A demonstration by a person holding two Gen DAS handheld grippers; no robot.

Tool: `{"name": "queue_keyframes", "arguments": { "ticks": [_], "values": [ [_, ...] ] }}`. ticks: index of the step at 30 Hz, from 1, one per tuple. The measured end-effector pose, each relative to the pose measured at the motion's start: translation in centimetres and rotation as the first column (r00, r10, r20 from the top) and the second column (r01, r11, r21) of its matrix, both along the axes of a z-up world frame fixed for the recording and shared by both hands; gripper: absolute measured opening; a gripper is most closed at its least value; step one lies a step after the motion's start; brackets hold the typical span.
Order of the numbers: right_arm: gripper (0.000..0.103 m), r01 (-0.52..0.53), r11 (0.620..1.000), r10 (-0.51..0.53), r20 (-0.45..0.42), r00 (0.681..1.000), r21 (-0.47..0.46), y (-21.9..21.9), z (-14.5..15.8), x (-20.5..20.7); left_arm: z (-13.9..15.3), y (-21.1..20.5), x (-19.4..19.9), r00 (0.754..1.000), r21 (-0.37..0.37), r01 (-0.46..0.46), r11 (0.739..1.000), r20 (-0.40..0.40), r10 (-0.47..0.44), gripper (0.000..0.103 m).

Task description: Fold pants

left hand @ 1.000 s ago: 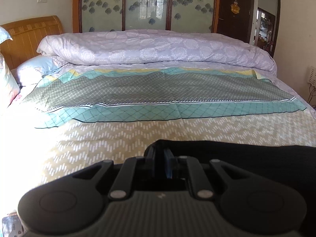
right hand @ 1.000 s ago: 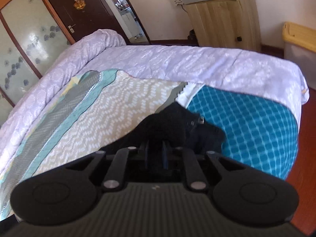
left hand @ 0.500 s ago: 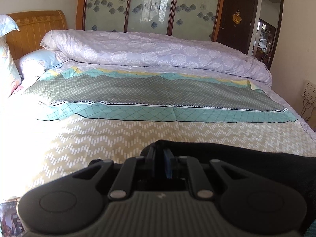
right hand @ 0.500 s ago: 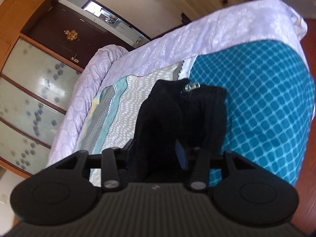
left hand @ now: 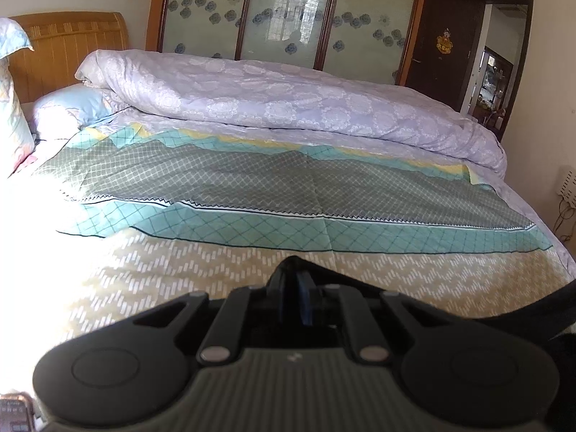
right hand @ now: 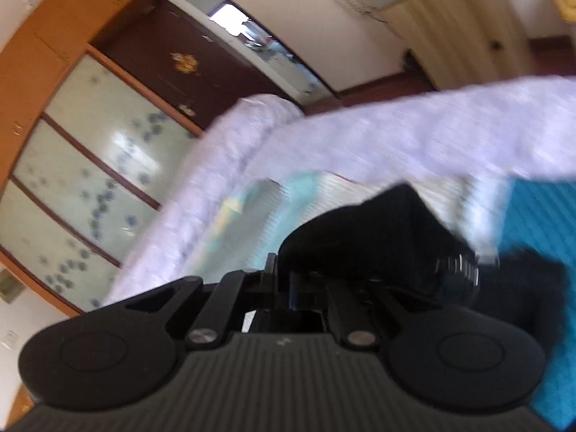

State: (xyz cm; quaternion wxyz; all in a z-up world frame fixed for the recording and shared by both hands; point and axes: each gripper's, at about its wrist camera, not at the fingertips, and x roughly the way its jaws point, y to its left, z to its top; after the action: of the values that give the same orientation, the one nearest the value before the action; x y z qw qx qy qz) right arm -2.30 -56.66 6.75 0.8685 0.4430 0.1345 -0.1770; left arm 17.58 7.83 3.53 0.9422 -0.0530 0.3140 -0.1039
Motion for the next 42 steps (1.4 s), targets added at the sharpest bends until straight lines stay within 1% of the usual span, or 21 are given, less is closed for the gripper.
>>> {"name": "queue_keyframes", "arguments": {
  "ticks": [4,5,7,8,11,14,16,18,20,21,25,27,28,29,31,34,36,37,38,40,42],
  "values": [
    [0.012,-0.019,1.000,0.019,-0.028,0.999,-0.006,-1.7,1.7,11.5,-1.4,-1.6,6.1,0.996,0.043,-0.089,0.995,0.002,0.089,0.008],
    [0.017,-0.011,1.000,0.010,-0.058,0.998,-0.009,-1.8,1.5,14.1,-2.0,-1.9,7.7,0.990,0.066,-0.141,0.988,0.004,0.141,0.016],
    [0.056,0.022,0.999,-0.026,-0.156,0.987,-0.031,-1.1,0.2,17.1,-3.6,-1.6,10.7,0.976,0.086,-0.197,0.977,-0.074,0.203,0.035],
    [0.074,0.067,0.997,-0.073,-0.206,0.976,-0.034,-0.2,-0.8,17.7,-4.4,-1.0,11.5,0.965,0.072,-0.222,0.972,-0.124,0.230,0.031],
    [0.071,-0.045,0.999,0.041,-0.177,0.983,-0.018,2.0,-3.6,17.2,-5.1,0.9,9.6,0.967,-0.001,-0.218,0.976,-0.138,0.216,0.039],
    [0.072,-0.163,0.984,0.142,-0.230,0.963,-0.073,4.1,-5.9,14.8,-5.7,2.4,7.0,0.967,0.038,-0.209,0.977,-0.138,0.212,0.056],
    [0.072,-0.239,0.970,0.218,-0.261,0.940,-0.049,5.1,-7.5,13.2,-6.0,3.3,6.1,0.968,0.028,-0.181,0.983,-0.169,0.183,0.063],
    [0.071,-0.274,0.962,0.257,-0.267,0.929,-0.026,5.9,-8.3,11.9,-5.7,3.2,5.6,0.975,0.023,-0.142,0.990,-0.168,0.144,0.078],
    [0.071,-0.299,0.954,0.284,-0.274,0.919,-0.013,6.7,-8.8,10.8,-5.0,2.1,5.4,0.988,0.042,-0.085,0.996,-0.126,0.089,0.100],
    [0.071,-0.312,0.950,0.299,-0.275,0.914,-0.004,7.3,-8.8,10.1,-4.9,1.4,5.5,0.992,0.056,-0.054,0.997,-0.108,0.060,0.103],
    [0.071,-0.371,0.927,0.373,-0.229,0.899,0.052,9.8,-9.3,7.8,-5.6,-2.4,7.3,0.996,0.158,0.046,0.986,-0.085,-0.033,0.099],
    [0.071,-0.400,0.916,0.396,-0.242,0.886,0.033,11.1,-9.7,6.0,-6.6,-4.1,8.1,0.989,0.190,0.135,0.972,-0.093,-0.119,0.051],
    [0.071,-0.405,0.914,0.395,-0.252,0.883,0.014,11.7,-10.0,5.0,-7.3,-5.3,8.5,0.982,0.237,0.171,0.956,-0.121,-0.145,0.003],
    [0.071,-0.402,0.916,0.388,-0.268,0.882,0.001,12.0,-10.5,4.1,-7.8,-6.0,8.9,0.983,0.283,0.160,0.946,-0.128,-0.128,0.005],
    [0.070,-0.396,0.918,0.379,-0.270,0.885,-0.009,12.2,-11.8,2.9,-7.7,-5.4,10.1,0.997,0.310,0.057,0.949,-0.062,-0.040,0.005],
    [0.067,-0.385,0.922,0.370,-0.203,0.907,-0.042,12.3,-12.4,1.9,-7.1,-1.6,13.3,0.986,0.169,-0.124,0.978,-0.088,0.140,0.008],
    [0.069,-0.380,0.921,0.360,-0.190,0.913,-0.081,12.9,-12.7,1.8,-7.0,-0.6,14.2,0.968,0.168,-0.204,0.964,-0.110,0.224,0.010],
    [0.069,-0.377,0.919,0.352,-0.193,0.916,-0.115,13.2,-12.9,2.1,-6.6,-0.3,14.1,0.965,0.176,-0.215,0.961,-0.110,0.237,0.020],
    [0.069,-0.378,0.915,0.346,-0.206,0.915,-0.139,13.8,-12.9,2.4,-6.1,0.0,13.7,0.968,0.171,-0.203,0.964,-0.113,0.224,0.040],
    [0.070,-0.392,0.903,0.348,-0.237,0.907,-0.175,14.5,-12.5,2.8,-5.0,0.9,12.1,0.972,0.163,-0.194,0.967,-0.099,0.212,0.061],
    [0.070,-0.397,0.900,0.347,-0.255,0.903,-0.180,14.5,-12.2,2.9,-3.7,2.4,9.5,0.975,0.151,-0.182,0.971,-0.096,0.198,0.060]
  ]
}}
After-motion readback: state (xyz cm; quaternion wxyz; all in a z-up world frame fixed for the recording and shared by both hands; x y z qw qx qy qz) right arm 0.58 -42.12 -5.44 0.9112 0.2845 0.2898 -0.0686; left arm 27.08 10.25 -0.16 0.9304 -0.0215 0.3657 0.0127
